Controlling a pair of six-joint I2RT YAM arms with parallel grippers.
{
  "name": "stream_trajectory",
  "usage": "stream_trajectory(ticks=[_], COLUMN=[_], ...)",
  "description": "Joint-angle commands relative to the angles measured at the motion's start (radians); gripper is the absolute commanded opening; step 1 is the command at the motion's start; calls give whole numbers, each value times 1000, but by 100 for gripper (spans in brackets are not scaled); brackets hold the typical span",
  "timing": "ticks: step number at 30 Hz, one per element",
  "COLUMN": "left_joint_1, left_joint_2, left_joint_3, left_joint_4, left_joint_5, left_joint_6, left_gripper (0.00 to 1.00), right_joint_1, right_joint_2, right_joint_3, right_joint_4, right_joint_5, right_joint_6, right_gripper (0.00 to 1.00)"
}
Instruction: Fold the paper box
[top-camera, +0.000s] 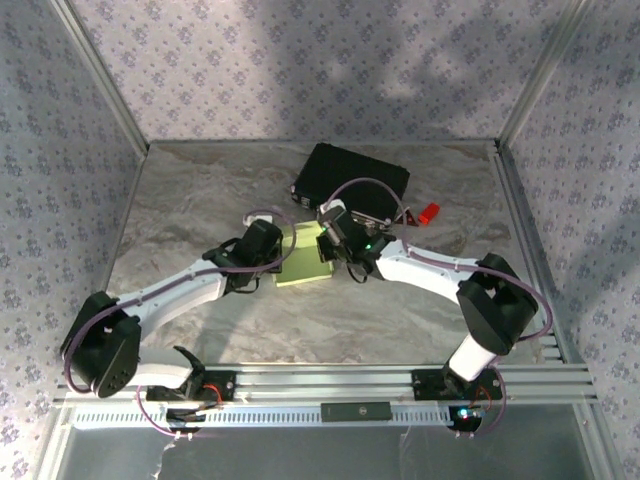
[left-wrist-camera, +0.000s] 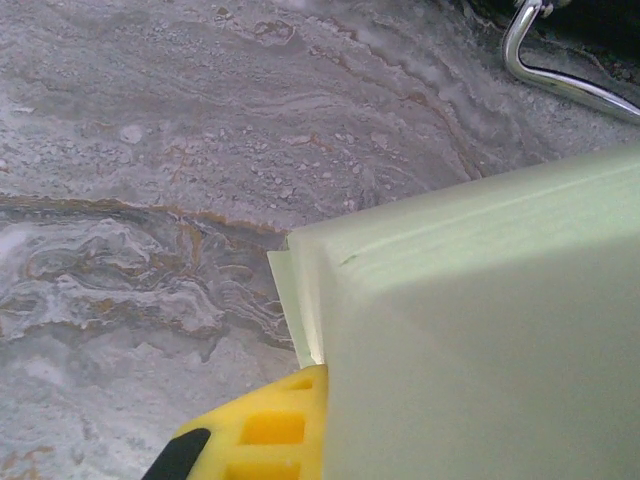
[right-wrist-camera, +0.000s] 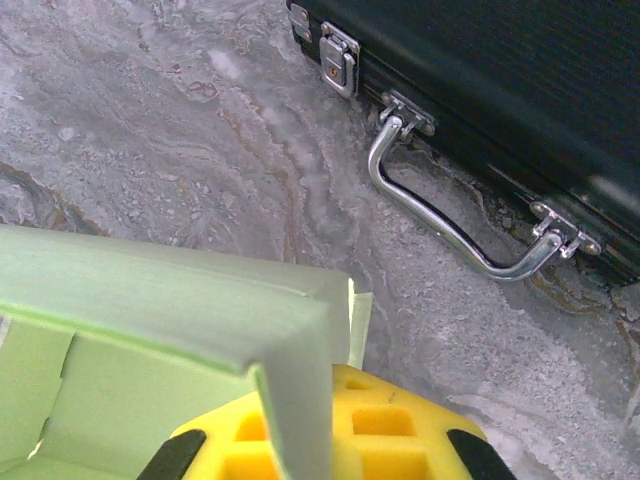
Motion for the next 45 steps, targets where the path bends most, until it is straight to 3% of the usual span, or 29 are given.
stream_trajectory(ticks=[1, 9, 45], left_joint_1=[-13, -61, -207], left_joint_2=[-56, -129, -101], left_joint_3=[-67, -205, -403], left_joint_4=[196, 345, 438], left_joint_5=[38, 22, -166], left_joint_6=[-41, -39, -134], left_gripper=[0, 0, 0], right_joint_1=[46, 79, 213], right_joint_2=[-7, -19, 52], right_joint_3=[-53, -210, -390], right_joint_4=[109, 323, 472], right_joint_5=[65, 109, 269], right_joint_6=[37, 41, 59], right_gripper=[0, 0, 0])
